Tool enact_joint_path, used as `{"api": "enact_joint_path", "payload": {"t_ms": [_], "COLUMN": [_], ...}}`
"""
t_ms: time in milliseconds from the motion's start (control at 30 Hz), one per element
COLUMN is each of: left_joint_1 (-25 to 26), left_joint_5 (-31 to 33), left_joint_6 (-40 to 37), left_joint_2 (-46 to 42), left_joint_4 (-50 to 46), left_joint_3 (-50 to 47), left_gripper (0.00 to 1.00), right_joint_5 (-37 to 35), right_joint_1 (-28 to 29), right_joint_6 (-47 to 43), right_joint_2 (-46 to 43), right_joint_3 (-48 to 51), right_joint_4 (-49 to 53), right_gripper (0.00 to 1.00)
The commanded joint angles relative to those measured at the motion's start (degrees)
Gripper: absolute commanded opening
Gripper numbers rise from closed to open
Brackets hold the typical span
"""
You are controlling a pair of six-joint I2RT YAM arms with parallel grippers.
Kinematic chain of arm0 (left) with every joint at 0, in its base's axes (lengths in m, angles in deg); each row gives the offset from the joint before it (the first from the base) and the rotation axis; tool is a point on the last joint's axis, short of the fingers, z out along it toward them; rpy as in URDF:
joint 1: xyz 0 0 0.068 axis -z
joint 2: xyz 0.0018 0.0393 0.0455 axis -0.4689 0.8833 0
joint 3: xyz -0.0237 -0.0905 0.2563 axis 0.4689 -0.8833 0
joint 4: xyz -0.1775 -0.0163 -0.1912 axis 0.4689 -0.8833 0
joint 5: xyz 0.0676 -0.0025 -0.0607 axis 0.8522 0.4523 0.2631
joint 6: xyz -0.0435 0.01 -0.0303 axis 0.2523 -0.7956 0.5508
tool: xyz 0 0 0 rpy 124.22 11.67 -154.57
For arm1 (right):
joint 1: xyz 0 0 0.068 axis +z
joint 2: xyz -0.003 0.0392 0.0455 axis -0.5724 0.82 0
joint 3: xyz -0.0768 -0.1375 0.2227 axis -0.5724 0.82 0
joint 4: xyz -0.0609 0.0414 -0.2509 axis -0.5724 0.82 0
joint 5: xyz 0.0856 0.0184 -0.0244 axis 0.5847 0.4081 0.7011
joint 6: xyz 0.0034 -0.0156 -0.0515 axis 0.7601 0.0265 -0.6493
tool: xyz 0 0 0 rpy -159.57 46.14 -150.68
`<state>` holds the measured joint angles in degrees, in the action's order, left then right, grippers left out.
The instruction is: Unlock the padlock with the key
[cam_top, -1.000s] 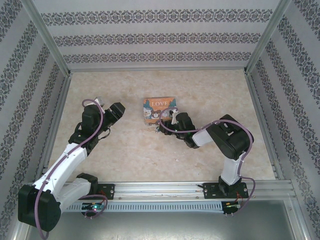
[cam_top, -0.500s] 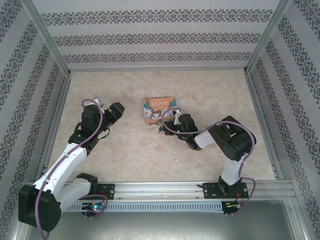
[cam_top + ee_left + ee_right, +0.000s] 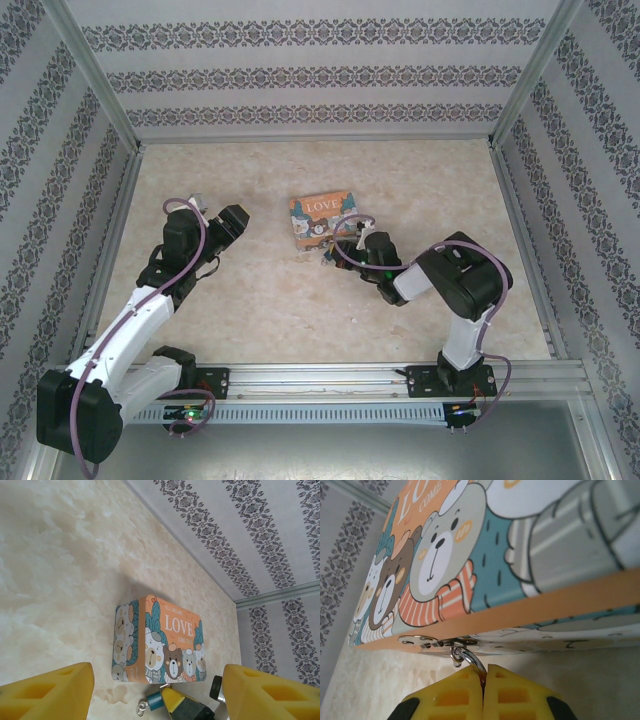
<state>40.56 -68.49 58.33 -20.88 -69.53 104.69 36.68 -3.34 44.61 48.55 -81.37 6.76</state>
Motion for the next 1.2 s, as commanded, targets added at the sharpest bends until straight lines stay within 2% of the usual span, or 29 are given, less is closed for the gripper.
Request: {"api": "enact_joint_path", "payload": {"t_ms": [0, 233, 500, 800, 1000, 1167], "left_joint_1": [-1.17, -2.11, -2.76, -3.26, -3.38, -4.33], "left_joint_5": [-0.86, 0.62, 0.39, -2.32, -2.56, -3.51], "left_joint_6": [-0.39, -3.37, -3.70, -7.87, -10.12, -10.27], "left_joint_2": [-0.64, -2.26, -2.96, -3.71, -5.35, -5.91], "left_joint_4": [-0.53, -3.64, -3.04, -0.62, 1.24, 1.92], "left_joint_3": [-0.32, 0.33, -0.61, -1.19, -2.29, -3.09], "left_gripper": [0.68, 0.71, 0.75, 0.88, 0.99, 1.00], "right_joint_5": [-2.50, -3.56, -4.45, -5.49, -7.34, -6.66], "right_joint_1": [-0.73, -1.07, -2.04, -2.90, -3.95, -5.28], "right_joint_6": [4.18, 6.99, 10.12, 13.27, 13.25, 12.93], "right_joint_2": [1.55, 2.15, 1.89, 1.33, -0.71, -2.51], "right_joint_3": [0.60, 0.80, 1.64, 2.54, 4.43, 5.80], "right_joint_4": [-5.79, -7.37, -9.41, -10.71, -10.71, -10.62], "right_gripper": [0.02, 0.02, 0.02, 0.01, 0.01, 0.01]}}
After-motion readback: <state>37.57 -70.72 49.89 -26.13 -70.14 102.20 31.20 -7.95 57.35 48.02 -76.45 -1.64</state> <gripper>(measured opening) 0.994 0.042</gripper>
